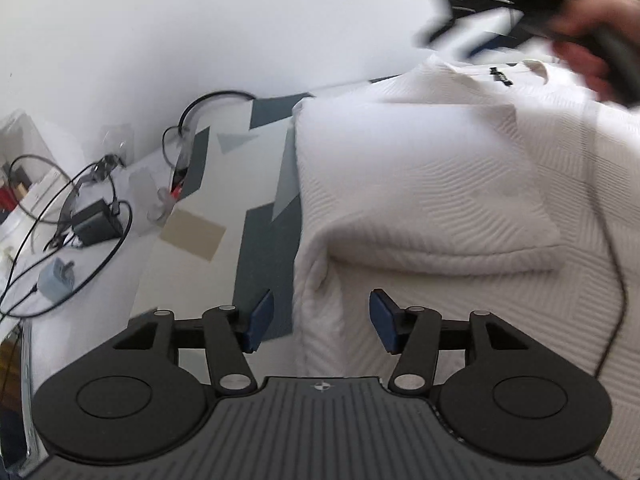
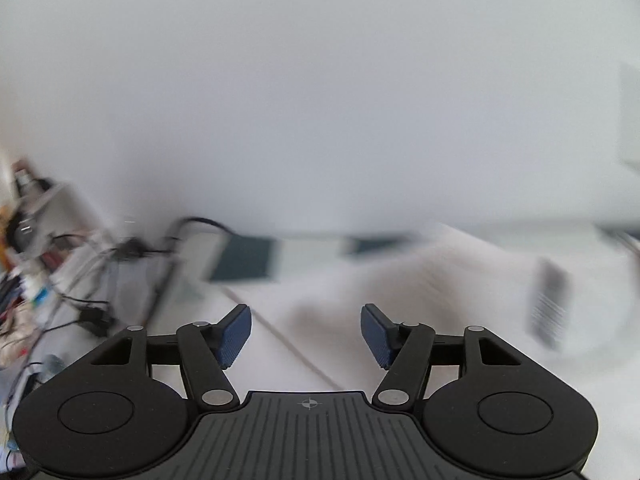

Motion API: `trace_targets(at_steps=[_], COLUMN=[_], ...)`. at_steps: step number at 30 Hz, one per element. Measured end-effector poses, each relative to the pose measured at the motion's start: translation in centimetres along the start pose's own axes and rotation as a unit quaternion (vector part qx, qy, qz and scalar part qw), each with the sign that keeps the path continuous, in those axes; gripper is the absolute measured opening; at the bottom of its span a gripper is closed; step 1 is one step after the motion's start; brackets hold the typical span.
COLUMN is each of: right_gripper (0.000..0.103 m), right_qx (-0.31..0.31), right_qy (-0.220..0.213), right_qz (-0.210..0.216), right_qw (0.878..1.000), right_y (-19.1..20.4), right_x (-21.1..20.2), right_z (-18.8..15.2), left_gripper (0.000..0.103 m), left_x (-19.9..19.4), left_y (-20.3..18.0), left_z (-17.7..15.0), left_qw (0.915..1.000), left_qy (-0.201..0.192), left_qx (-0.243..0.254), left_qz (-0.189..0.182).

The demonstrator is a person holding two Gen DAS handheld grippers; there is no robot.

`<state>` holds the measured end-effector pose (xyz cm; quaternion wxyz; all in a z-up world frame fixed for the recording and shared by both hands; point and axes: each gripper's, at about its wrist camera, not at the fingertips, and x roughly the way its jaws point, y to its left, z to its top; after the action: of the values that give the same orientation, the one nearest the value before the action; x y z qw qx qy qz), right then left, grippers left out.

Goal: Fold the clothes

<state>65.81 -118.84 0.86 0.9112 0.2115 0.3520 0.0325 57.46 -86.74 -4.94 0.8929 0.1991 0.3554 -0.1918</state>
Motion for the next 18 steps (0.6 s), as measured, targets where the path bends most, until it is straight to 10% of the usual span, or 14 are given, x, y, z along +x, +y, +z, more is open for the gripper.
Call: trace_targets(at_steps=[7,10,18], right_gripper=[0.049,0.007,0.005], right_qx=[0.005,-0.008,0.015], right_qy=[0.044,0.027,-0.013], right_qz=[-0.08,-0.085,-0.1], right_qw=[0.996,0.996,0.995], right_y=[-1.7,-1.0,-1.3], right_x=[-0.8,0.6,3.4], right_z=[-5.5,-5.6,-1.8], left_gripper=[0.06,0.06,0.071], left_x=[0.2,0.1,0.1], left_y=[0.2,0.0,-0.4], left_z=[-0.1,0.0,0.1], left_qw=[0.9997,0.9996,0.9989], left_qy=[0.007,0.008,0.011], left_qx=[-0.022,-0.02,-0.021], left_qz=[0.011,0.019,0.04])
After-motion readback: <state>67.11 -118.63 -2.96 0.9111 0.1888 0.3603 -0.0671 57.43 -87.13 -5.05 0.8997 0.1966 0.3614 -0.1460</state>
